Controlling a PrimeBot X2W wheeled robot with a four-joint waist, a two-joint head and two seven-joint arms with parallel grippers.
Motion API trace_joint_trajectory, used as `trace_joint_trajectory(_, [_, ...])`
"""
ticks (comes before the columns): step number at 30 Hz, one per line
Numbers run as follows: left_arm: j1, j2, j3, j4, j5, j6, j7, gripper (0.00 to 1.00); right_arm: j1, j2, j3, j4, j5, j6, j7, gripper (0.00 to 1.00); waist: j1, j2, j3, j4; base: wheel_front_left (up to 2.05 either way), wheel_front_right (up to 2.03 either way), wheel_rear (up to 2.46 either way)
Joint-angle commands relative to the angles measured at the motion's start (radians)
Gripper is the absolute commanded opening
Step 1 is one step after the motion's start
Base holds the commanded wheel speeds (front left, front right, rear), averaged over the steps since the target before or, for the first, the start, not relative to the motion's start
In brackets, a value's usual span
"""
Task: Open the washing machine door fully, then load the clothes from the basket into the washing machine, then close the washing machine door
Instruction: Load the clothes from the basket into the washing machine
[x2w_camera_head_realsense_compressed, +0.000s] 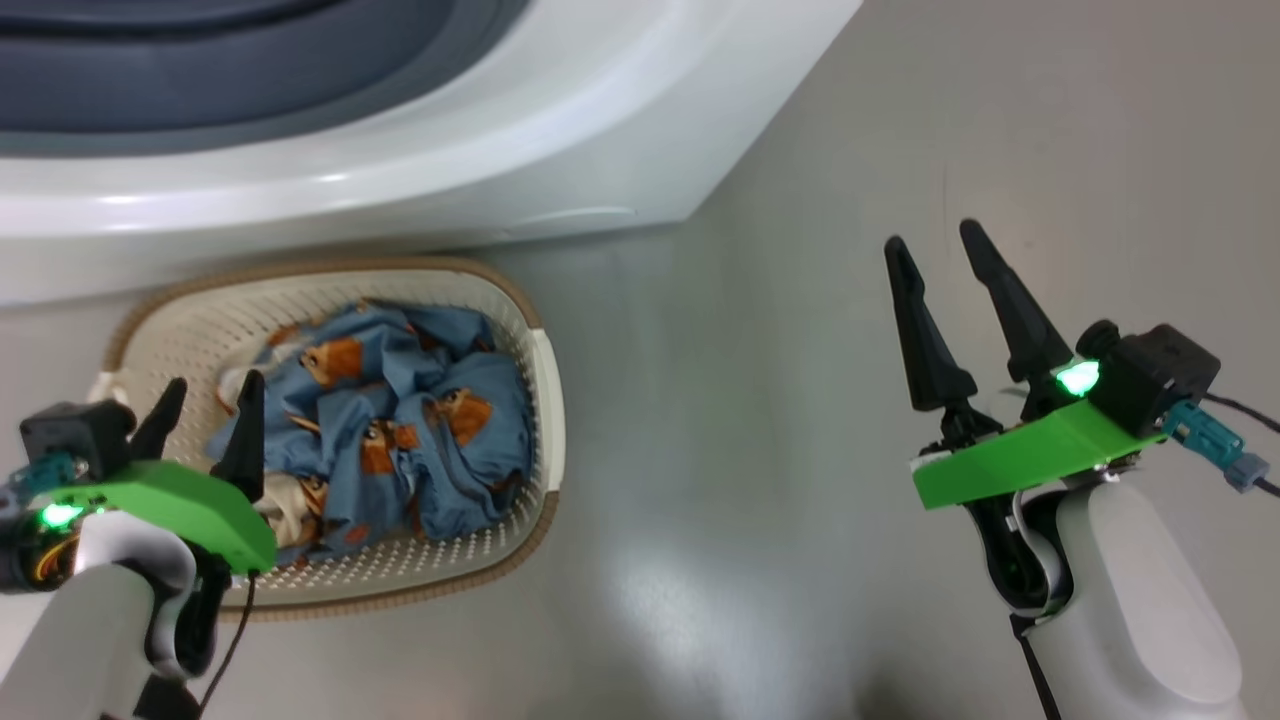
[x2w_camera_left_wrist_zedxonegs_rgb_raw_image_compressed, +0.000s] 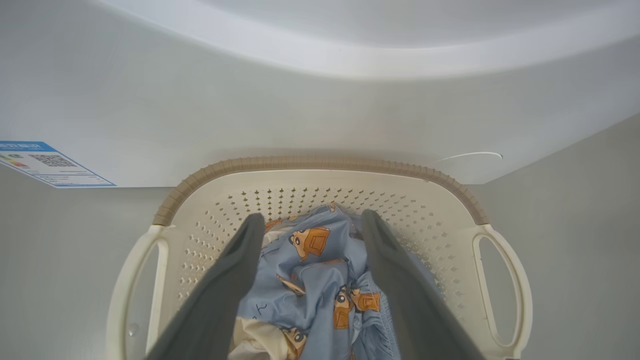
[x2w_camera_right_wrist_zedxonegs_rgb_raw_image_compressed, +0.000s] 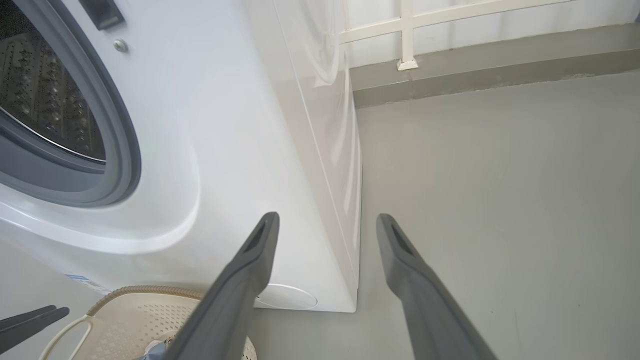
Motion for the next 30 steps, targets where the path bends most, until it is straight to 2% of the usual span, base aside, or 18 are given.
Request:
trace_joint_trajectory(1, [-0.034,0.031,0.021,0.024,-0.006,-0.01,0.003,1.0,-0.004,0.01,0.025,-0.029,-0.011,0.002,-0.012,1.0,0.0,-0.0001,0.07,-0.027,0.0,0.0,0.0])
trace_joint_trajectory(12, [-0.205,0.03,-0.083,0.329,-0.029,-0.033,0.028,1.0,-0.056,0.033,0.042,-0.05,-0.009,0.002,-0.012,1.0,0.0,-0.0001,0.192,-0.092,0.0,0.0,0.0])
trace_joint_trajectory(23, [-0.301,0.086,-0.211,0.445,-0.106,-0.034,0.068,1.0,-0.08,0.043,0.061,-0.073,0.019,0.002,-0.012,1.0,0.0,-0.0001,0.293,-0.16,0.0,0.0,0.0])
trace_joint_trajectory(30, [-0.333,0.111,-0.264,0.47,-0.147,-0.034,0.083,1.0,-0.084,0.044,0.067,-0.086,0.047,0.002,-0.012,1.0,0.0,-0.0001,0.322,-0.184,0.0,0.0,0.0])
